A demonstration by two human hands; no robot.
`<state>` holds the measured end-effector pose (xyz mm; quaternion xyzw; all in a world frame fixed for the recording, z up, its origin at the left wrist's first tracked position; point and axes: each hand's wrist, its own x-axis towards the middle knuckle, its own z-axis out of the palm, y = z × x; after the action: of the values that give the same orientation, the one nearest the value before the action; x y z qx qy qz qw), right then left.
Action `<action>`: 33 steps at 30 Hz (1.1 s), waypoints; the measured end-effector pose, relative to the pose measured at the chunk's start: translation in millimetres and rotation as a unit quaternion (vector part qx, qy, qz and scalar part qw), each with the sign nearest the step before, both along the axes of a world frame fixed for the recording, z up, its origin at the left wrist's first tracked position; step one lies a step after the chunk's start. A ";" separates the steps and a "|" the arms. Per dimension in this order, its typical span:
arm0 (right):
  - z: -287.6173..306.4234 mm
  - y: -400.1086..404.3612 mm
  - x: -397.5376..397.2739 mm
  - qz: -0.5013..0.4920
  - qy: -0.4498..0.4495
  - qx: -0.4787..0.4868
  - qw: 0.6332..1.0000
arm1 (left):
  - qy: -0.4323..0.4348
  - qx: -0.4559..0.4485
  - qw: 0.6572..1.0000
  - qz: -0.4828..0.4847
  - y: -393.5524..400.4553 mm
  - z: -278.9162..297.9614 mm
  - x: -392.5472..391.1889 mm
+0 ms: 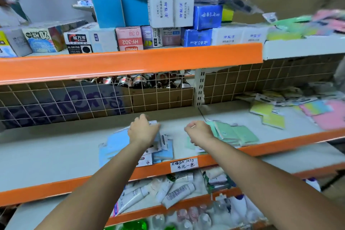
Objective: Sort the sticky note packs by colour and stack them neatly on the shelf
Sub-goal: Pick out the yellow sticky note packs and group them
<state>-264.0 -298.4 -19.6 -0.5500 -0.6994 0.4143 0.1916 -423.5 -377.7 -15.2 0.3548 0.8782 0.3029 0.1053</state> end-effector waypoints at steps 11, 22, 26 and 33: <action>8.9 43.7 115.1 -0.033 0.012 0.010 0.999 | -0.045 -0.007 0.995 -0.085 67.3 5.7 119.4; 9.8 108.5 247.4 -0.017 -0.009 0.017 1.000 | -0.057 -0.036 0.993 -0.095 139.6 -2.3 260.2; 2.0 134.0 297.9 -0.030 -0.004 0.004 1.000 | -0.076 -0.028 0.992 -0.096 169.1 -9.0 305.6; -12.5 174.5 358.7 -0.044 0.001 -0.009 0.999 | -0.097 -0.047 0.989 -0.104 203.6 -27.8 364.8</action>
<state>94.8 -124.0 -32.1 -0.5812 -0.6709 0.4120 0.2055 -58.7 -174.1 -43.0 0.4083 0.8352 0.2820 0.2371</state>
